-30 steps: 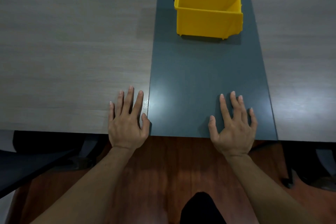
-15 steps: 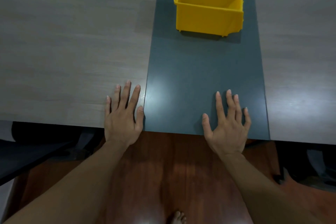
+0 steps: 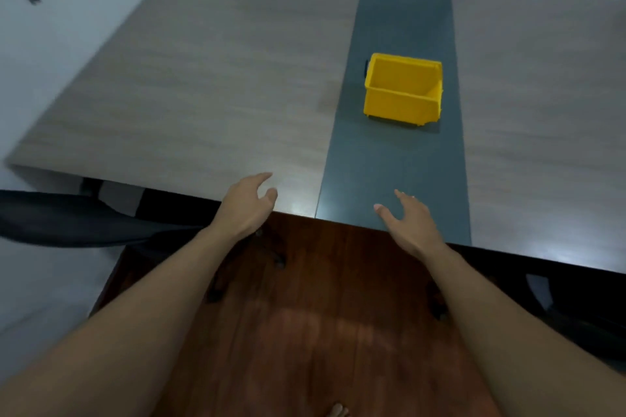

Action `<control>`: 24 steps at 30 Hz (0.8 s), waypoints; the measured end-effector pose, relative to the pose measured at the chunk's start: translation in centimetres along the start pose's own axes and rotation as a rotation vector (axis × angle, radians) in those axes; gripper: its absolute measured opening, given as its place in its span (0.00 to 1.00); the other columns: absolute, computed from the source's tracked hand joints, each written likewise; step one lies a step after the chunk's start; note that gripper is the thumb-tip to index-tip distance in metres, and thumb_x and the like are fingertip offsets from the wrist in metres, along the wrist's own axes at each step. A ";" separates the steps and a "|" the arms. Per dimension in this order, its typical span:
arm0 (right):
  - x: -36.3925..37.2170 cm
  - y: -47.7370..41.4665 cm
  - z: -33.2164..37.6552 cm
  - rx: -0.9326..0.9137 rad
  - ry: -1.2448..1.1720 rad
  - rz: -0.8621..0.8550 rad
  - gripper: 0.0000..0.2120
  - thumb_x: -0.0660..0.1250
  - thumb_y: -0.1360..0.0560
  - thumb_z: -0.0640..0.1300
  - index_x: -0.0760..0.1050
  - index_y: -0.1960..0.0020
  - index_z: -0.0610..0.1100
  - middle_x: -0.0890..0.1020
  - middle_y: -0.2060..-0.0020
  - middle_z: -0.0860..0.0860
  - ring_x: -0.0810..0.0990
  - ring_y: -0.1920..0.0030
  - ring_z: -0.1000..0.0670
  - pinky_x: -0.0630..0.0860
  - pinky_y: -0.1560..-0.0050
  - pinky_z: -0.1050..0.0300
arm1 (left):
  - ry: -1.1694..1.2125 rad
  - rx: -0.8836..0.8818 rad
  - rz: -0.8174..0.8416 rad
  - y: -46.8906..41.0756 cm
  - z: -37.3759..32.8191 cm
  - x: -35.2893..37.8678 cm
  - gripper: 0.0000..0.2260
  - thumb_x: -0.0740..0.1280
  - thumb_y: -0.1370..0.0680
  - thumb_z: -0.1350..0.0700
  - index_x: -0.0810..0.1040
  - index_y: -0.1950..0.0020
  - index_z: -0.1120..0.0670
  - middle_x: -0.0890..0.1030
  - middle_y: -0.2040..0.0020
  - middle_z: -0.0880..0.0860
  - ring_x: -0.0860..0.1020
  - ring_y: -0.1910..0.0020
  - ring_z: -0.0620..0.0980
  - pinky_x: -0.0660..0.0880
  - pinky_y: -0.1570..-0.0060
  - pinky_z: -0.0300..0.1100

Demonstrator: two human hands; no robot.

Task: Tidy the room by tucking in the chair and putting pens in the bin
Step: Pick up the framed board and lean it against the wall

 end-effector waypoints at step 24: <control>18.2 27.4 49.3 -0.794 -0.008 0.302 0.33 0.63 0.19 0.67 0.69 0.22 0.48 0.75 0.25 0.50 0.72 0.25 0.47 0.70 0.27 0.49 | 0.422 -0.431 -0.780 44.2 32.5 -29.8 0.19 0.66 0.16 0.50 0.77 0.25 0.50 0.80 0.28 0.47 0.78 0.34 0.46 0.73 0.35 0.43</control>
Point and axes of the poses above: each hand's wrist, its own y-axis away from the middle knuckle, its own x-axis out of the palm, z = x × y, the point moved 2 cm from there along -y, towards the middle knuckle
